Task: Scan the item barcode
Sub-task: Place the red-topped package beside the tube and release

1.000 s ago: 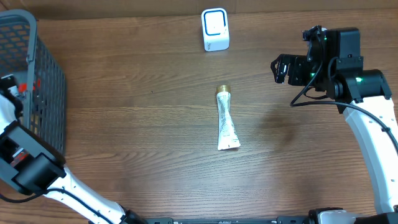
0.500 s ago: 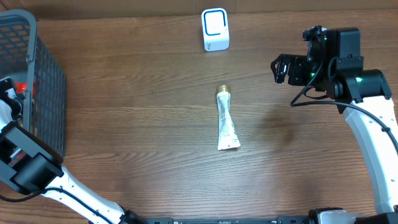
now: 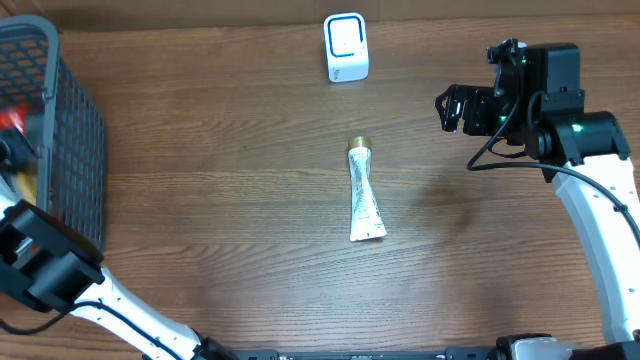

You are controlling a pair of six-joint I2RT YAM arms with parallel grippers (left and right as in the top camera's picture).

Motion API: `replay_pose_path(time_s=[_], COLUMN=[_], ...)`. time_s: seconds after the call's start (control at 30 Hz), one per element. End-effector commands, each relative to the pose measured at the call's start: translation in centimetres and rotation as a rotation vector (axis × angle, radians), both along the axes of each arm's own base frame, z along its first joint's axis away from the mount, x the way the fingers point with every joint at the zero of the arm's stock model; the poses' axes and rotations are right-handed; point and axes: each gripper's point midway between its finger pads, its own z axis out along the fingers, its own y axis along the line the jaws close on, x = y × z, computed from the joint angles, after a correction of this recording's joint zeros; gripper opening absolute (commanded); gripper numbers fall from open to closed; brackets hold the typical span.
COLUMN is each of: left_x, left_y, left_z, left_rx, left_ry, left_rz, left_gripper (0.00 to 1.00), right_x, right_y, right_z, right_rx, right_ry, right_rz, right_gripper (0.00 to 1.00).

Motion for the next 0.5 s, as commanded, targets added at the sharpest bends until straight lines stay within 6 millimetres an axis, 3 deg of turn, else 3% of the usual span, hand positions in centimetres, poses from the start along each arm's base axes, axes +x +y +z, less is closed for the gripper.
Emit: replay_pose_path(time_s=[0.0,0.1,0.23,0.37,0.47], left_x=[1.6,1.1,0.2,-0.4,0.2], left_y=[-4.1,-9.2,-16.7,-21.6,-24.8], left_z=[22.9,30.0,35.3,36.5,35.4], left_rx=[0.301,0.374,0.413,0.39,0.33], left_ry=[-0.357,-0.462,-0.55,-0.569,-0.548], left_rz=[-0.054,-0.119,-0.219,-0.202,-0.205], left_gripper=[0.04,0.04,0.04,0.04,0.04], right_x=[0.5,0.6,0.6,0.6,0.5], right_y=[0.1,0.1,0.1,0.1,0.1], right_z=[1.3,1.4,1.4,1.4,1.4], right_rx=[-0.001,0.0,-0.001,-0.001,-0.001], right_ry=[-0.039,-0.042,-0.043,-0.043,-0.042], right_rz=[-0.003,-0.003,-0.003,-0.003,-0.003], right_gripper=[1.0,1.0,1.0,1.0,1.0])
